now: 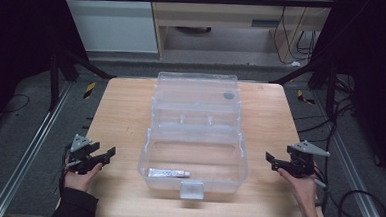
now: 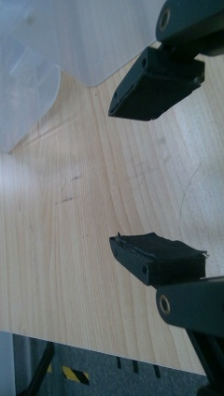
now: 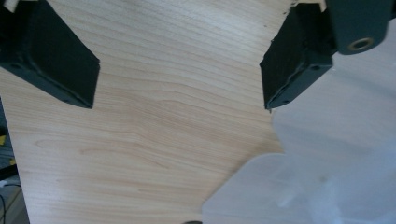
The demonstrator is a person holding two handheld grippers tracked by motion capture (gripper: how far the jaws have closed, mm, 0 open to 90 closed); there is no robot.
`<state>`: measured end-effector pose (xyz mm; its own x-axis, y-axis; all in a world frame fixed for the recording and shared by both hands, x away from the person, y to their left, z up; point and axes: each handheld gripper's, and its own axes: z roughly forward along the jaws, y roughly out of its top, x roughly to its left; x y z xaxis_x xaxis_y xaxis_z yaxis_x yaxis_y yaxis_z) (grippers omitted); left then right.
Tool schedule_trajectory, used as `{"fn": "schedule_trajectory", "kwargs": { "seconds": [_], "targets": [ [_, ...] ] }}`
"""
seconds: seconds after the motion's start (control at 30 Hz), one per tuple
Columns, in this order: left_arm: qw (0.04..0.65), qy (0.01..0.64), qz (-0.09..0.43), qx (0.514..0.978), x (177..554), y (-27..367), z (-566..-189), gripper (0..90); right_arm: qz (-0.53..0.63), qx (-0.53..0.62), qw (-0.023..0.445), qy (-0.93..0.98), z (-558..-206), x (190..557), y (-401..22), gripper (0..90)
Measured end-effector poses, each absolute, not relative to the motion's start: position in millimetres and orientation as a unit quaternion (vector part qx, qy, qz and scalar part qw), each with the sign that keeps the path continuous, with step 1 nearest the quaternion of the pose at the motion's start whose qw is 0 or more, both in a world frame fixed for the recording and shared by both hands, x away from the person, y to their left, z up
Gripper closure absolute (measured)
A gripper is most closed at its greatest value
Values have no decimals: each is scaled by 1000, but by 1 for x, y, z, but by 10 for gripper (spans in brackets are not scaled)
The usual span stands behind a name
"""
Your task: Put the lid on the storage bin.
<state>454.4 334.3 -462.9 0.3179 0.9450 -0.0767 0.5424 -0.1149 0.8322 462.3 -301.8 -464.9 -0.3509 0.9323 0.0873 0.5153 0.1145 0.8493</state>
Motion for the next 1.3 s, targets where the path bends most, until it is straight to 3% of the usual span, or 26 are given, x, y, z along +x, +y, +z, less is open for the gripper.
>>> {"fn": "schedule_trajectory", "kwargs": {
  "seconds": [0.13, 0.27, 0.4, 0.47, 0.5, 0.8, 1.3],
  "targets": [
    [413, 521, 249, 704, 451, 334, -459, 354, 444, 508, 232, 701, -458, 458, -303, 114],
    [424, 515, 249, 702, 447, 333, -453, 401, 462, 490, 231, 702, -446, 453, -303, 59],
    [429, 510, 246, 703, 446, 332, -449, 413, 469, 477, 237, 705, -438, 450, -301, 77],
    [430, 508, 246, 705, 445, 330, -448, 426, 466, 472, 238, 710, -434, 449, -299, 131],
    [431, 507, 244, 706, 445, 329, -447, 423, 460, 455, 244, 723, -427, 446, -298, 230],
    [427, 501, 244, 712, 445, 325, -445, 428, 479, 386, 231, 754, -388, 441, -278, 406],
    [416, 503, 240, 719, 447, 324, -447, 438, 436, 283, 184, 834, -351, 449, -222, 458]
  ]
}}
